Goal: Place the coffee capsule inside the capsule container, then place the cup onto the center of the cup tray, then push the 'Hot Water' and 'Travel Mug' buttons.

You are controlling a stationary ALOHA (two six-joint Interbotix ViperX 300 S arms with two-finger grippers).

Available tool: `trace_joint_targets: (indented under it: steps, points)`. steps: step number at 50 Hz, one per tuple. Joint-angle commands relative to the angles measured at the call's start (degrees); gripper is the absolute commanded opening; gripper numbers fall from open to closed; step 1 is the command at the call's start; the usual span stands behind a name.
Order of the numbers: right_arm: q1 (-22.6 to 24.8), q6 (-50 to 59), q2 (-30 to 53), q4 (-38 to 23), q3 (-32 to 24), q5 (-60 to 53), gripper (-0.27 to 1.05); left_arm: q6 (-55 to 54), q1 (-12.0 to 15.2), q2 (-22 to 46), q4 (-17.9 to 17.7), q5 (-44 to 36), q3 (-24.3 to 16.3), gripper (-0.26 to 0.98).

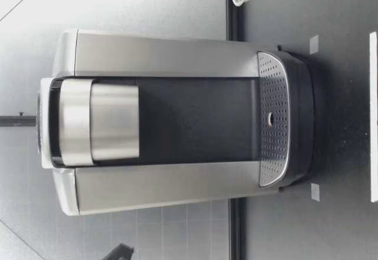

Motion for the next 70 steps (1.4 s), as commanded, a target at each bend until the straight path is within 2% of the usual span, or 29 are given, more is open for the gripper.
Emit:
trace_joint_targets:
  steps: [1,7,14,27,37,49,70]
  points:
    - [-0.4,-0.1,-0.1,-0.1,-1.3,0.1,0.12,0.1,0.2,-0.4,-0.1,-0.1,-0.7,0.42]
    - [-0.4,0.0,-0.5,0.1,-1.6,0.3,0.05,0.1,0.2,-0.4,-0.1,-0.1,-0.7,0.42]
    - [-0.1,0.4,-1.3,0.9,-2.1,0.6,0.04,0.1,0.2,-0.5,-0.1,-0.1,-0.7,0.42]
    - [6.4,5.8,-1.7,2.5,-5.3,-0.4,0.04,0.1,0.2,-0.5,-0.1,-0.1,-0.7,0.42]
    - [10.4,11.8,0.2,2.5,-6.9,-5.7,0.04,0.1,0.2,-0.5,-0.1,-0.3,-0.6,0.42]
    - [14.9,17.6,5.6,2.5,-9.4,-13.8,0.04,0.1,0.2,-0.5,-0.1,-0.3,-0.6,0.42]
    - [15.5,18.4,17.0,2.1,-17.8,-18.0,0.04,0.0,0.1,-0.6,-0.2,-0.3,-0.5,0.42]
